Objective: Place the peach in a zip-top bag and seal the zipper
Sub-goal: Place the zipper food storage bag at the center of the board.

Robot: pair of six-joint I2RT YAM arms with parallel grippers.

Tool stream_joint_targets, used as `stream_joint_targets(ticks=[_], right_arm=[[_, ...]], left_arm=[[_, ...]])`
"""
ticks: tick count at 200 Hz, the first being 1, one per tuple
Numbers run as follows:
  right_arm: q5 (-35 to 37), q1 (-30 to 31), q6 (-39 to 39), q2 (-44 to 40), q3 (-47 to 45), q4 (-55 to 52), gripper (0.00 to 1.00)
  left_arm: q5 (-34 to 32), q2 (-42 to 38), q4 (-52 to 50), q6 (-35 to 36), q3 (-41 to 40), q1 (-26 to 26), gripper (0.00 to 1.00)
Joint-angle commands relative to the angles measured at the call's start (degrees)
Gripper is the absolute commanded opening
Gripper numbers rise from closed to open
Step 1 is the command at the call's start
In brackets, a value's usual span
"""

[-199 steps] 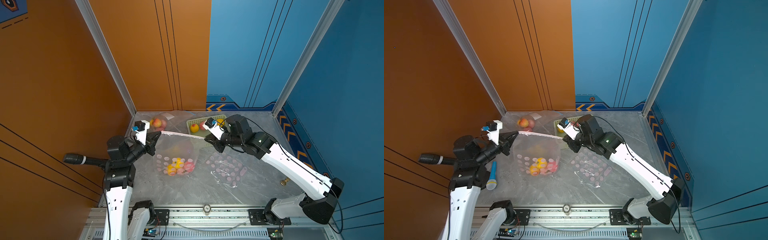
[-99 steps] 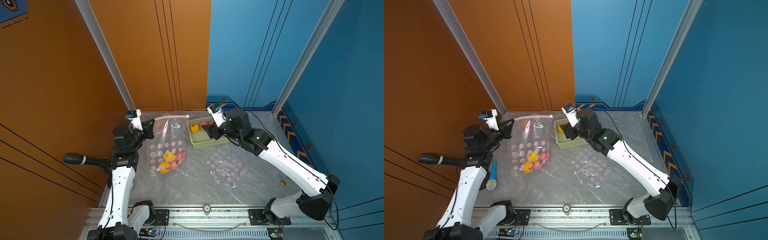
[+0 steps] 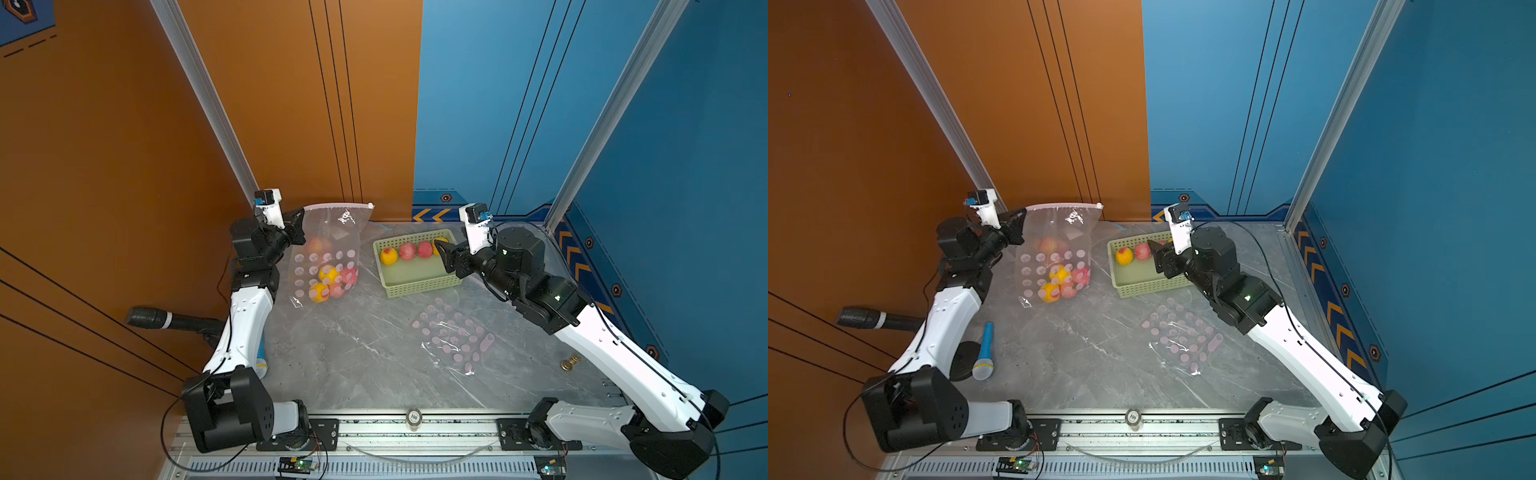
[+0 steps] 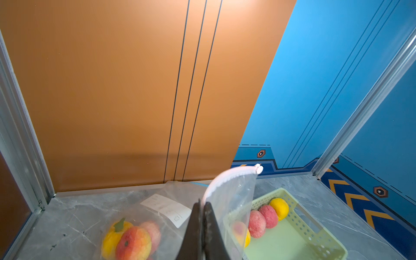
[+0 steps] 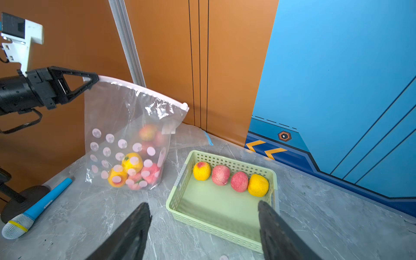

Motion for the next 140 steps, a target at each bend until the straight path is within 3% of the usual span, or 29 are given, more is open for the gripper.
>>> stream_joint_targets(ticks=[1,23,52,72,87,102,108,140], right_arm=[[3.71,-0.23,1.63,-2.48,-0.87,-1.03,0.77],[4.61,-0.3,2.34,-3.44,-1.48,-2.18,0.78],[7.45,-1.18,4.37,-3.26,-1.91,-5.44,0.79],[9.33,-3.72,7.93,-2.64,-2.22,-8.94,0.79],[10.54,-5.8,11.23,-2.43,-2.79,-11.28,0.8],[9.99,-9.16,14.8,-2.2,-3.61,-13.69,0.81],[9.05,-11.06,16.66,-2.03,-3.97,-14.75,0.81],[1.84,-20.77,23.07,-0.9,-6.72,-18.83,0.77]], left_arm=[[2.09,4.68,4.61,0.32,3.35,0.66,0.0],[3.18,9.81,5.16,-0.38,5.37,1.48,0.02],[4.13,15.23,4.16,-2.01,9.59,3.63,0.3],[6.14,18.61,3.39,-4.44,13.2,5.34,0.41],[7.19,20.51,3.29,-6.14,15.22,6.17,0.61],[5.52,21.34,2.33,-6.41,16.4,6.44,0.93],[4.3,21.44,1.23,-5.92,16.96,6.46,0.99],[-2.53,20.84,-8.58,-0.81,21.14,6.05,0.98]])
